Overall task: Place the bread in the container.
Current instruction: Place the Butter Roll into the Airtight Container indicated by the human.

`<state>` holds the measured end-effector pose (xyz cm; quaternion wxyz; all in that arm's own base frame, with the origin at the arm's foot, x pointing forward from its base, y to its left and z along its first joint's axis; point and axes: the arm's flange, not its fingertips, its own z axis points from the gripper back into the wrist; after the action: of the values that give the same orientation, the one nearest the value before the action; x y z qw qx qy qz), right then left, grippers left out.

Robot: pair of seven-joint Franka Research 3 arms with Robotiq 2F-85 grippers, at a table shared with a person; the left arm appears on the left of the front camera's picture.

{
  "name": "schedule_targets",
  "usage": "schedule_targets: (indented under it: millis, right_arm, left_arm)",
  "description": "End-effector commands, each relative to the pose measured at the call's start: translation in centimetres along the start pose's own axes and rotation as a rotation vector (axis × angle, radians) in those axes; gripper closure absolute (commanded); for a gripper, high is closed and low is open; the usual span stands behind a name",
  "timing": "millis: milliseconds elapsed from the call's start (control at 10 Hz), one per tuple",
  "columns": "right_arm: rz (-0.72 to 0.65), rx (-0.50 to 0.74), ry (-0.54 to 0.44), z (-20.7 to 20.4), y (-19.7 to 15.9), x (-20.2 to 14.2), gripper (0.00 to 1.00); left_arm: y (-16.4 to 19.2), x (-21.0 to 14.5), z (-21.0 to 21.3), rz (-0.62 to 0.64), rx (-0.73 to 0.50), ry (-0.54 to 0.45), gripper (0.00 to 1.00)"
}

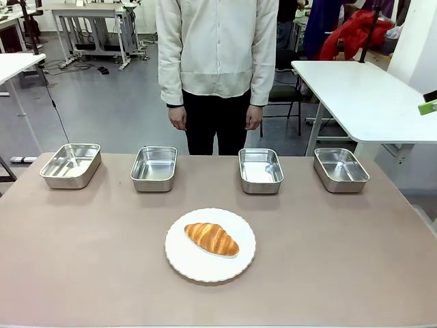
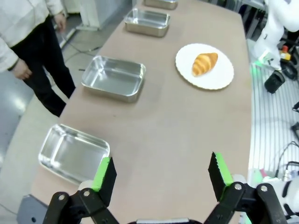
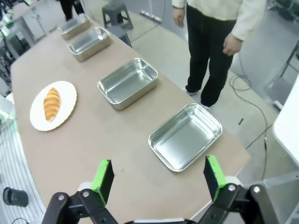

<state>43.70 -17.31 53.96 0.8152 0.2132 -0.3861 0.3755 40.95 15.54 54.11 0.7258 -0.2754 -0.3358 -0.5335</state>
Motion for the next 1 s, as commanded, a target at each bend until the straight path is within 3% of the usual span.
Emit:
schedule_targets:
  millis: [0, 300, 900]
  right_arm:
    - [0.016, 0.021, -0.043, 0.2, -0.8, -0.5, 0.00]
    - [0.015, 0.012, -0.084, 0.9, -0.6, -0.8, 0.00]
    - [-0.006, -0.012, -0.129, 1.2, -0.4, -0.5, 0.00]
  left_arm:
    - [-0.6, -0.1, 0.0, -0.043, 0.010, -0.058, 0.00]
    - [-1.2, 0.7, -0.6, -0.032, 0.045, -0.049, 0.00]
    - [-1.7, 2.6, -0.9, 0.111, 0.082, -0.036, 0.00]
